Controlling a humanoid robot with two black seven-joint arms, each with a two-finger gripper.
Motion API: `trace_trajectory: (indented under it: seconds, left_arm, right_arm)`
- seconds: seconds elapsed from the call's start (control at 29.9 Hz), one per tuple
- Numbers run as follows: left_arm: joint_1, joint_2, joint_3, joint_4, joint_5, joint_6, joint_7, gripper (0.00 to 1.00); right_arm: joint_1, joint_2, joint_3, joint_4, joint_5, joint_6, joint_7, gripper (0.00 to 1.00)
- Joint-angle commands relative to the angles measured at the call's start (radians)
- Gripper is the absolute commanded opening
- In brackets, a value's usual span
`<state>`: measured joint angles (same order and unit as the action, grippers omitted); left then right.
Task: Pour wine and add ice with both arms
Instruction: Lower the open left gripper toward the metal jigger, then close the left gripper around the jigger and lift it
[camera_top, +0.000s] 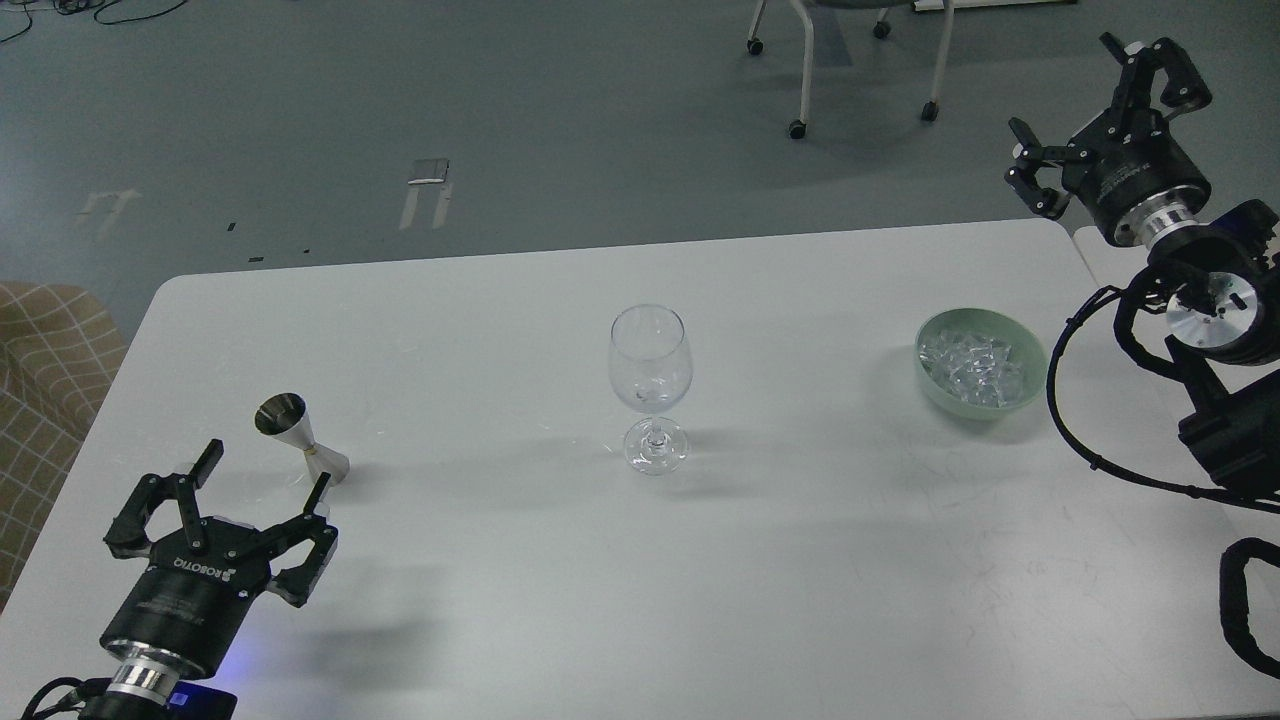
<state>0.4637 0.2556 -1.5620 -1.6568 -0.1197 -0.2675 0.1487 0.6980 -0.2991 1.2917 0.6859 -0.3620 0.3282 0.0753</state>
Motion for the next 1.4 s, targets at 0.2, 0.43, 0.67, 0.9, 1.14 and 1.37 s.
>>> trace_trajectory:
  seconds: [0.2, 0.43, 0.67, 0.9, 1.14, 1.37]
  left_arm:
    - [-0.111, -0.051, -0.012, 0.163, 0.0, 0.025, 0.005, 0.83]
    - [-0.14, -0.073, -0.015, 0.23, 0.002, 0.027, 0.005, 0.81]
    - [-0.226, -0.076, -0.016, 0.367, 0.002, 0.01, -0.008, 0.77]
    - [-0.25, -0.076, -0.015, 0.384, 0.014, -0.047, -0.021, 0.7]
    - [-0.286, -0.076, -0.012, 0.425, 0.014, -0.047, -0.018, 0.69]
    - [-0.3, -0.078, -0.007, 0.43, 0.015, -0.039, -0.015, 0.69]
  right_arm:
    - [-0.014, -0.009, 0.0, 0.0, -0.002, 0.0, 0.0, 1.0]
    - [-0.012, -0.011, -0.002, 0.0, -0.002, -0.002, -0.002, 1.0]
    - [-0.014, -0.009, -0.006, 0.011, -0.002, -0.024, -0.002, 1.0]
    - [-0.012, -0.012, -0.005, 0.009, -0.002, -0.025, -0.003, 1.0]
    - [-0.014, -0.012, -0.005, 0.009, -0.003, -0.032, -0.005, 1.0]
    - [-0.014, -0.014, -0.006, 0.009, -0.003, -0.04, -0.006, 1.0]
